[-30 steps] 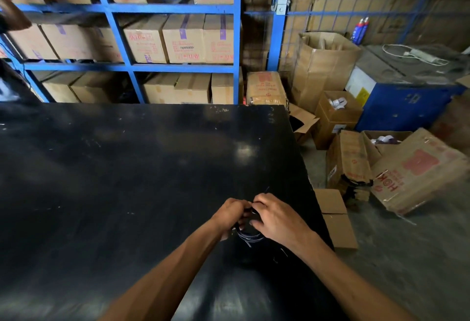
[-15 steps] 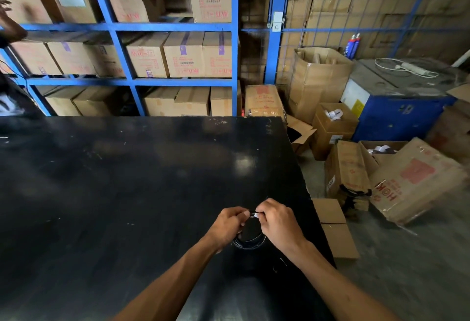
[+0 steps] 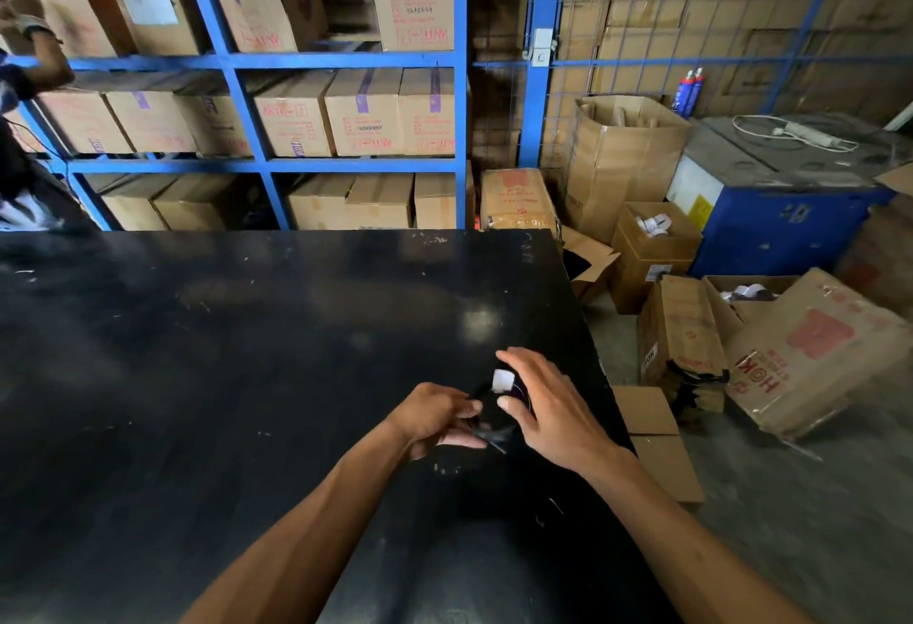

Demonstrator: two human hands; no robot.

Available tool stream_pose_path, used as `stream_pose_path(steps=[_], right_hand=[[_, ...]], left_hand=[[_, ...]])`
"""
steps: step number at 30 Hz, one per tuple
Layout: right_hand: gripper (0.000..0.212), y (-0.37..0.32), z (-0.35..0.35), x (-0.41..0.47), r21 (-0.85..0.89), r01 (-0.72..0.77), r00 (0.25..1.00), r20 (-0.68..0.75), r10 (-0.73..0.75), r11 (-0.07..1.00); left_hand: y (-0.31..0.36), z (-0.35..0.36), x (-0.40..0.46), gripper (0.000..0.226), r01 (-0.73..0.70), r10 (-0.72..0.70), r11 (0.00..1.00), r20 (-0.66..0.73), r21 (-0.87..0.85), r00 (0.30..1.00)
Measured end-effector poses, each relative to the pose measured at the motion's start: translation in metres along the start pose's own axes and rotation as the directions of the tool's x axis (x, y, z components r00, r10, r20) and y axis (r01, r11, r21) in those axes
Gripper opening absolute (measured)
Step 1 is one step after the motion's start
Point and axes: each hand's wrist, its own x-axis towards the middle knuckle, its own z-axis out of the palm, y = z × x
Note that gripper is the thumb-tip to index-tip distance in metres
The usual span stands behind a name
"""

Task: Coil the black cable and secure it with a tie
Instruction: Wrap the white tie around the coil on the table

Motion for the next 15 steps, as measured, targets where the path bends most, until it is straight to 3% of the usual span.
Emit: stream_pose_path(steps=[2,6,10,12,15], right_hand=[[0.045,0.001,-0.006,-0.006,0.071,0.094,0.995,0.035,-0.096,0.993],[0.058,0.002,-0.014,-0.015,0.135,0.059,0.99,0.122,-0.076,0.989],[0.039,-0.003,-0.01,-0.01,0.111,0.066,0.998,-0.019,-0.064,0.992],[0.038,-0.005,-0.01,-0.006,0.123,0.021,0.998,-0.061,-0.013,0.992],[0.033,-0.006,-0.012,0.0,0.238,-0.135,0.982,-0.096,0.161,0.962]], left_hand=[[0.012,-0.003,-0.003,0.015,0.037,-0.039,0.983,-0.012,-0.182,0.999],[0.03,-0.008,-0.011,0.011,0.129,-0.122,0.92,0.043,-0.37,0.992],[0.037,0.003,-0.015,0.015,0.138,-0.125,0.903,0.058,-0.407,0.99],[0.039,0.006,-0.018,0.026,0.126,-0.114,0.944,0.058,-0.304,0.992],[0.039,0.004,-0.022,0.041,0.007,0.002,0.995,-0.084,0.103,0.996]])
